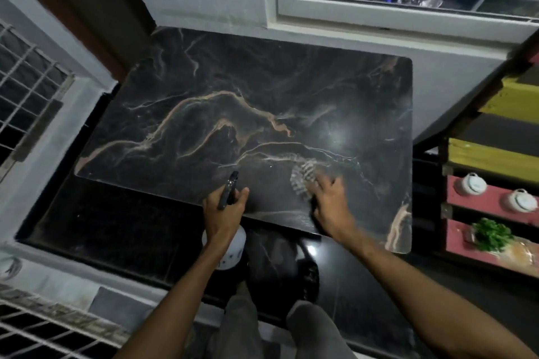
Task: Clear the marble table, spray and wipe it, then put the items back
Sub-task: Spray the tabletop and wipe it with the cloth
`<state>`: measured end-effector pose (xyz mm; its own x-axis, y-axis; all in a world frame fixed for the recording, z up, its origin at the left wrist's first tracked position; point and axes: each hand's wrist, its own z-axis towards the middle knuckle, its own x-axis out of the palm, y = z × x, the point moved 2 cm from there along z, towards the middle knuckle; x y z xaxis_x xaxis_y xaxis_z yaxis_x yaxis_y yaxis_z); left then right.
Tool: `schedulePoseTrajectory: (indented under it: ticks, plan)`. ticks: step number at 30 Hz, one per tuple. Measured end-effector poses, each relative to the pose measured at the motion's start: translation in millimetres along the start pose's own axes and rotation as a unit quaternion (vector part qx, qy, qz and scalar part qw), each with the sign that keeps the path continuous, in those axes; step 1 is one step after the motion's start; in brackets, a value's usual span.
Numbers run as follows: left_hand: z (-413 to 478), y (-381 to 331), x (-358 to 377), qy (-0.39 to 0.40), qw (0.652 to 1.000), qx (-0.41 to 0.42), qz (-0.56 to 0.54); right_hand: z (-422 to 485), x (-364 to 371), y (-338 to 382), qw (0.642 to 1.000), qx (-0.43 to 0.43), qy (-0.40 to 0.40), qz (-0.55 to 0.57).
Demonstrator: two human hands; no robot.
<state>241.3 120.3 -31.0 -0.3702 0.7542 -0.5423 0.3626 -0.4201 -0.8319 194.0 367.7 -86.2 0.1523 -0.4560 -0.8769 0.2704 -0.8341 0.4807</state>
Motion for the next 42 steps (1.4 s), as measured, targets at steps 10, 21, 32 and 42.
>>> schedulePoseTrajectory:
  ticks: [10,21,32,42]
  plan:
    - [-22.5,-24.8,62.8,0.083,0.996,0.039,0.012,-8.9,-52.7,-95.0,0.977,0.195,-0.079,0.010]
    - [-24.5,-28.9,65.2,0.068,0.998,0.001,0.015,6.0,-37.2,-79.0,0.950,0.285,-0.125,0.036]
    - [19.3,28.5,-39.4,-0.047,0.999,0.008,0.004,34.2,80.6,136.0,0.983,-0.140,0.122,0.001]
    - [29.4,27.2,-42.9,0.009,0.998,0.060,-0.008,-5.1,35.9,78.8,0.990,0.127,-0.042,0.041]
